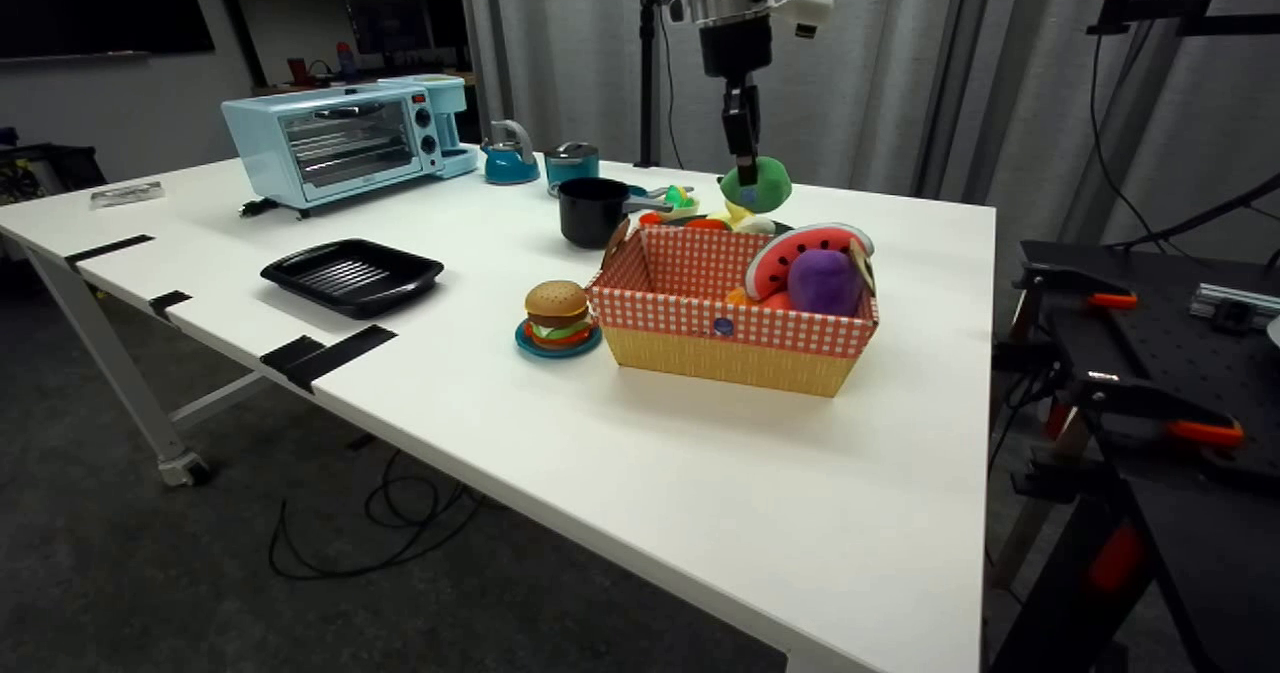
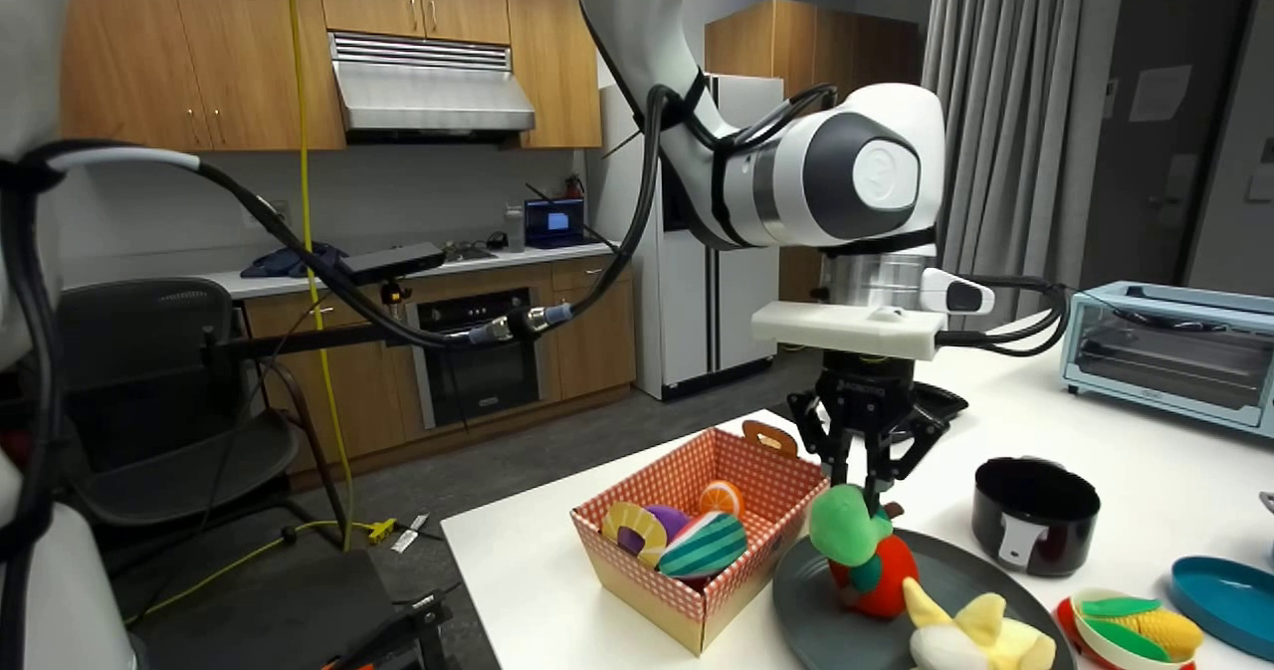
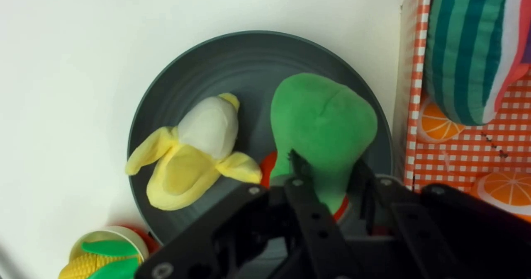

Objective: Put the orange, banana and pear plush toys on the plate then put the orange and banana back in the box

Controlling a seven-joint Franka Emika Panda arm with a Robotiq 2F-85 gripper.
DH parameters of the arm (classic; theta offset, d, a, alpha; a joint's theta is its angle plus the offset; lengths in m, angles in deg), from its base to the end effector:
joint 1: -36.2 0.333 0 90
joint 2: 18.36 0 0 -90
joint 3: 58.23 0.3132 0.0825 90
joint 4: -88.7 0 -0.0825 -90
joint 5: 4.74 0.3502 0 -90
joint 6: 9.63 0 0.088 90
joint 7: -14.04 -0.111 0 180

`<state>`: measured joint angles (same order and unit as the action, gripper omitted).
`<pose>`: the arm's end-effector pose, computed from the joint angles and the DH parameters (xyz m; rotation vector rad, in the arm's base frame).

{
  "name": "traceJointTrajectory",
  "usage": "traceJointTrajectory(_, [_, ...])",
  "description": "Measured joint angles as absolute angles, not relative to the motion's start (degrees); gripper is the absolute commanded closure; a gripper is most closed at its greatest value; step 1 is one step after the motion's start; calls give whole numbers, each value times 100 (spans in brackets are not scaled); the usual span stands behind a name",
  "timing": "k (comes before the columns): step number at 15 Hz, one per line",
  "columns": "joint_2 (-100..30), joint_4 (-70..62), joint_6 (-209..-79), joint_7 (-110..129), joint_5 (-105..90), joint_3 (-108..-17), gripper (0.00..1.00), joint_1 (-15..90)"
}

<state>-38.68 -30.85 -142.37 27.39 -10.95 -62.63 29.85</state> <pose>0.5387 -0.1039 0.2631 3.0540 0.1943 -0.2188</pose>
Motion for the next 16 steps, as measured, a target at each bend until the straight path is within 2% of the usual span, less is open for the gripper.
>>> traceJointTrajectory(5, [-3875,-3085,-14236,2718,-1075,-6263,3,2982])
traceJointTrajectory(6, [-3876,-3085,-14236,2715,-1075,-6263,0,2982])
traceJointTrajectory(16, [-3919,-2930,-14236,2709,-1081,-6227,0,3003])
